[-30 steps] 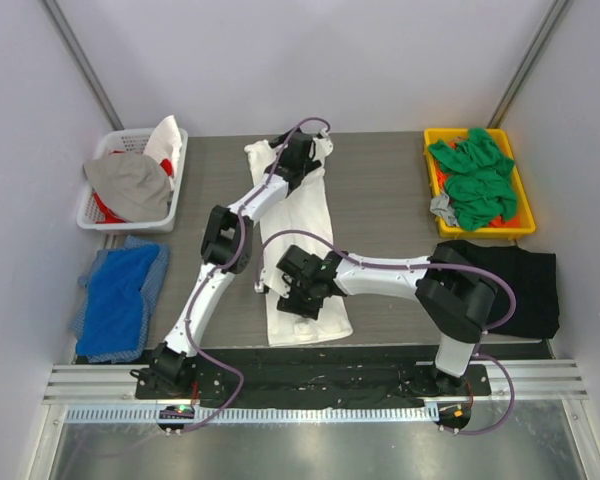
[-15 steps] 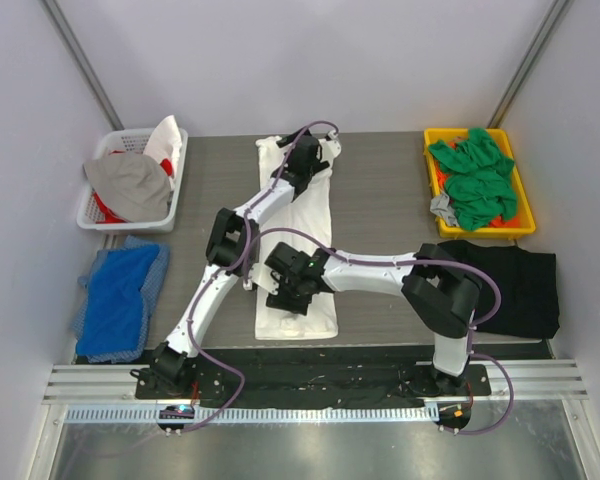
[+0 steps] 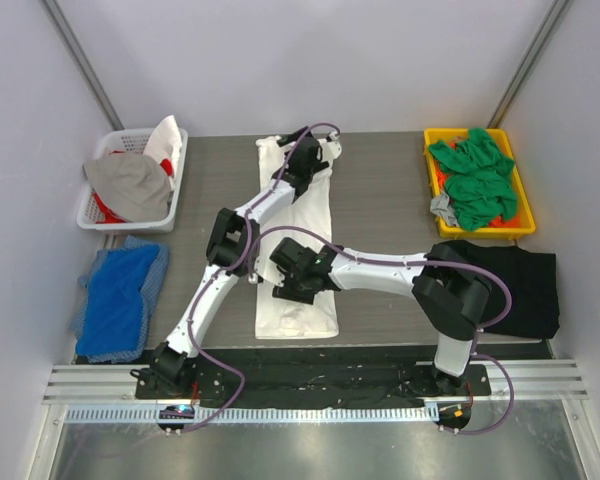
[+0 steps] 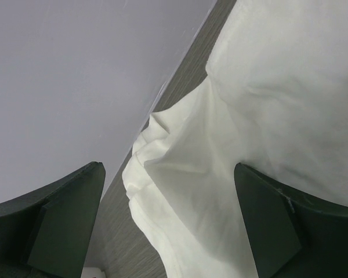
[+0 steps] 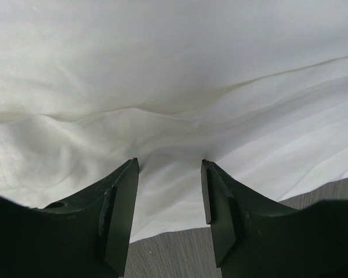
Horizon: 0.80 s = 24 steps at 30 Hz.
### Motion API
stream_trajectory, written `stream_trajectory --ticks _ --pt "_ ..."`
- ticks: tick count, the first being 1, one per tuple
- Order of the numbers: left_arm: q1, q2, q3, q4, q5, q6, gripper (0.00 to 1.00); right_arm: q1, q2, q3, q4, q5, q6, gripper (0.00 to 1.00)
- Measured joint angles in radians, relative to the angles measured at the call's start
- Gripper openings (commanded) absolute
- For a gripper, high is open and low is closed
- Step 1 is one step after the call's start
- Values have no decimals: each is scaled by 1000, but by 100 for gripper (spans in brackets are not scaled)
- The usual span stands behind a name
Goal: Fold and stack the t-shirts
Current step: Rotate the tshirt 90 degrees
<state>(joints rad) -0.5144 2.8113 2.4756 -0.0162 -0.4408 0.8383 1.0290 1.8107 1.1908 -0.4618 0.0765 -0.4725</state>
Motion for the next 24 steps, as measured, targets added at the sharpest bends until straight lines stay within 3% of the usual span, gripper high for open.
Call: stream_trajectory --ticks 8,17,21,24 --pt "19 6 28 45 26 41 100 -21 -5 -9 5 23 -4 54" --pt "51 21 43 80 33 31 100 -58 -142 -46 6 85 -14 55" --pt "56 -50 -66 64 13 -13 100 -77 -230 -63 14 122 -13 56" --pt "60 -220 -284 7 17 -62 100 -96 -294 -91 25 139 -8 57"
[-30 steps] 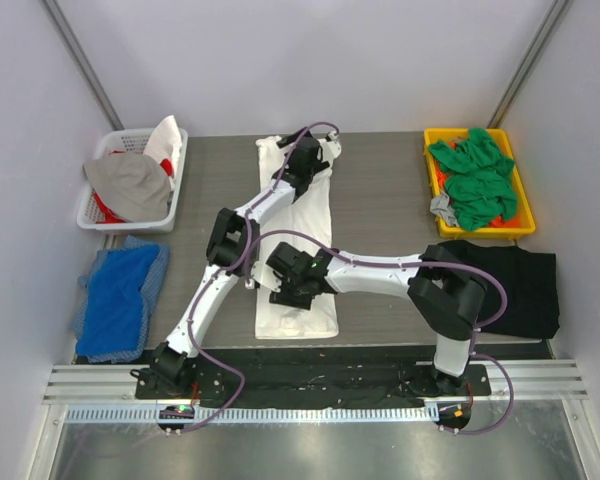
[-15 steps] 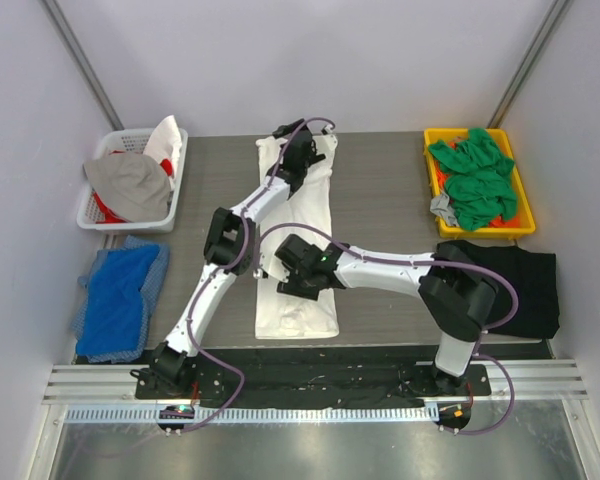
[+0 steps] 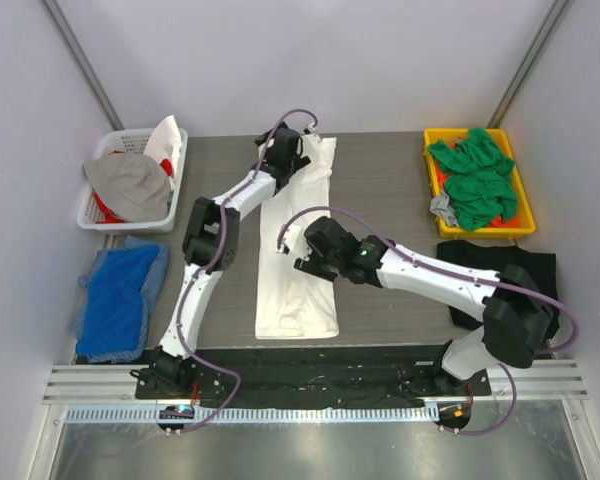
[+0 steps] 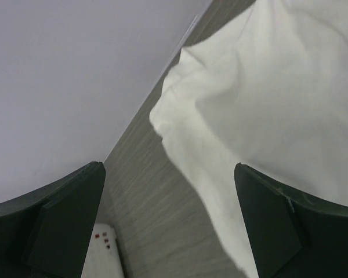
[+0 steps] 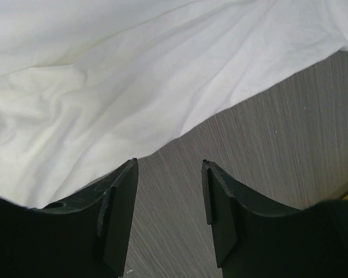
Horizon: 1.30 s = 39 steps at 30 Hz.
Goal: Fold and stack the t-shirts
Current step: Rotate the tshirt 90 degrees
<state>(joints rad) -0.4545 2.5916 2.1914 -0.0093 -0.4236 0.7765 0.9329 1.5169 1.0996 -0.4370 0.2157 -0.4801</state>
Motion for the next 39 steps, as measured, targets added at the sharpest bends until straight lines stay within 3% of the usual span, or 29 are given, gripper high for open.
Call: stream_trajectory --ticks 5,12,16,24,32,39 --pt "3 -371 -339 -145 43 -90 100 -28 -93 -88 -9 -10 19 57" --pt "-6 -944 -782 -412 222 -200 94 -37 -219 -230 -67 -80 35 58" --pt "-62 -1124 -976 -548 285 -246 92 -37 -243 -270 -72 -127 42 58" --pt "-172 -1343 -1251 -784 469 -274 88 5 -172 -309 -43 -169 50 54" --pt "-228 -1489 -1321 -875 586 -293 85 90 -136 -354 -25 -156 61 54" --pt "-264 -1503 -1377 -879 655 -351 84 106 -139 -354 -2 -151 73 54"
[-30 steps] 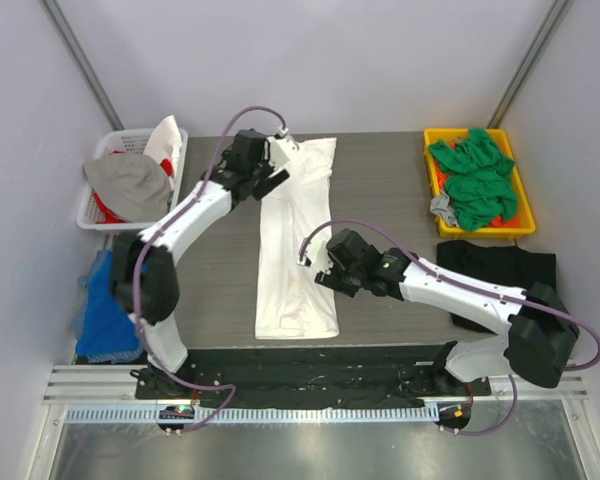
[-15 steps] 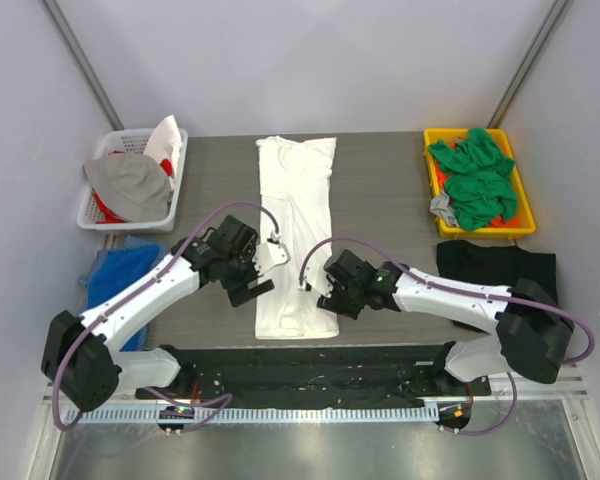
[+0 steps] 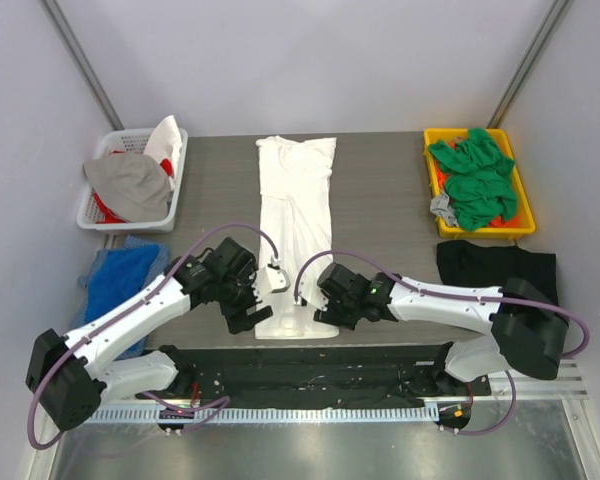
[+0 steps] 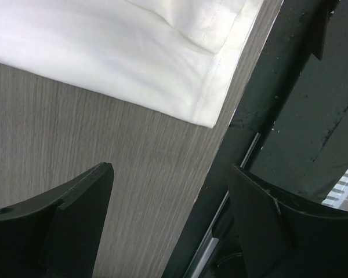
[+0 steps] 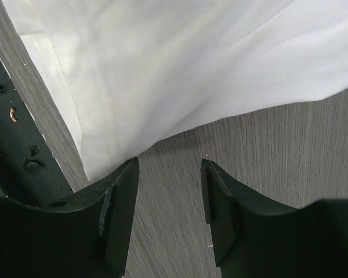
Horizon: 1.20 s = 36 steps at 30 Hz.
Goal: Fold and stack the t-shirts
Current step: Rotate the tshirt 90 degrees
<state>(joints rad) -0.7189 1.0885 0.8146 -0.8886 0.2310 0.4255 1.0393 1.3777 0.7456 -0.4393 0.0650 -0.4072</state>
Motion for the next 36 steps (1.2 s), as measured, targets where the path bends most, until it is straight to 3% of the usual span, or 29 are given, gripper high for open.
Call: stream_trajectory --ticks 16,20,30,36 --pt "25 154 -82 168 119 3 79 16 -89 -5 0 -13 6 54" --pt "96 185 -52 185 219 -29 80 17 -89 -5 6 -13 6 53" --pt "402 350 68 240 458 -206 80 17 -89 -5 15 -12 6 53" --pt "420 351 18 329 516 -355 80 17 -82 -6 24 -8 5 53"
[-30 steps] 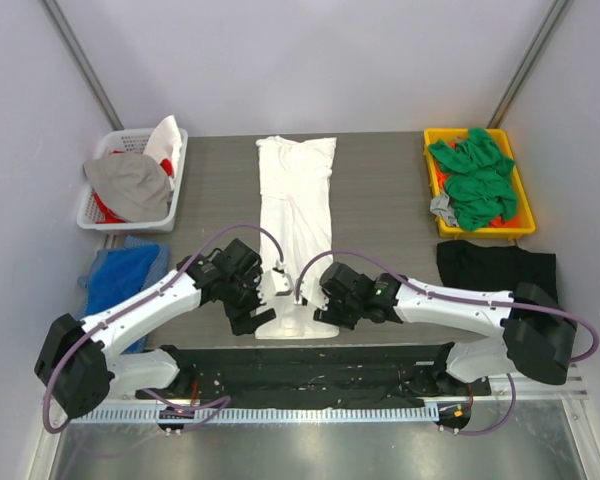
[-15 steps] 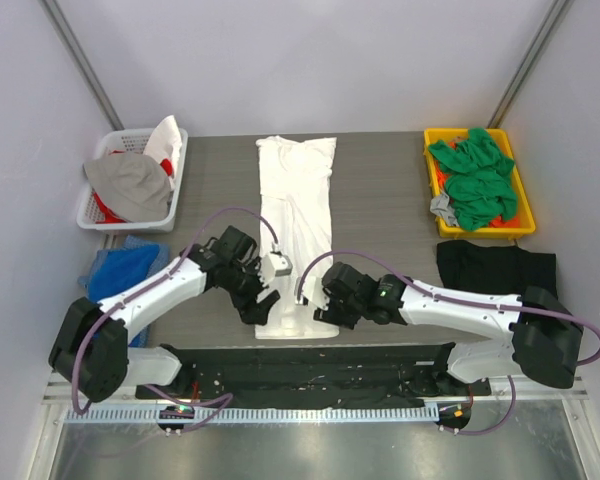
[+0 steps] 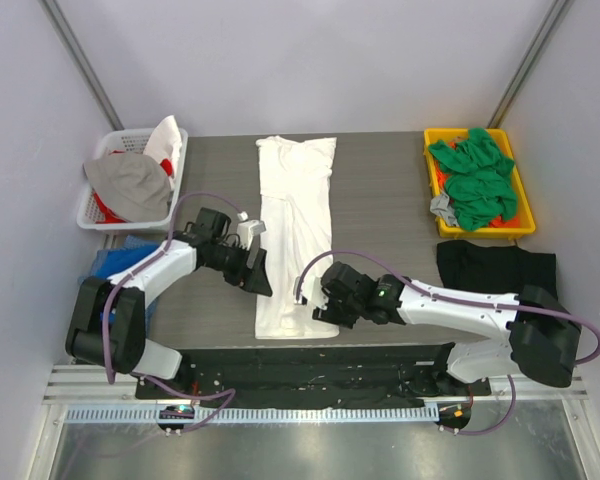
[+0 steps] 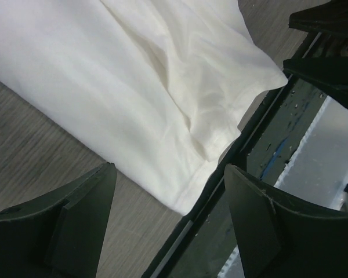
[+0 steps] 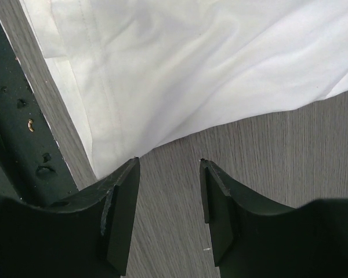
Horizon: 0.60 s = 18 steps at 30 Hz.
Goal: Fold and stack the t-shirts
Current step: Rotate the tshirt 90 degrees
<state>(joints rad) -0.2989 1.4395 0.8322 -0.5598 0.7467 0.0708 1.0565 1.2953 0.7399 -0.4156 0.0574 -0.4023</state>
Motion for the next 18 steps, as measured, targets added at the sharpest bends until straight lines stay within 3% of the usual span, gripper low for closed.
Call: stream_trajectory --ticks 11,18 --pt "3 37 -42 82 -121 -200 75 0 14 -5 5 5 -3 52" --pt "11 138 11 63 -166 -219 77 0 14 -5 4 -6 -3 53"
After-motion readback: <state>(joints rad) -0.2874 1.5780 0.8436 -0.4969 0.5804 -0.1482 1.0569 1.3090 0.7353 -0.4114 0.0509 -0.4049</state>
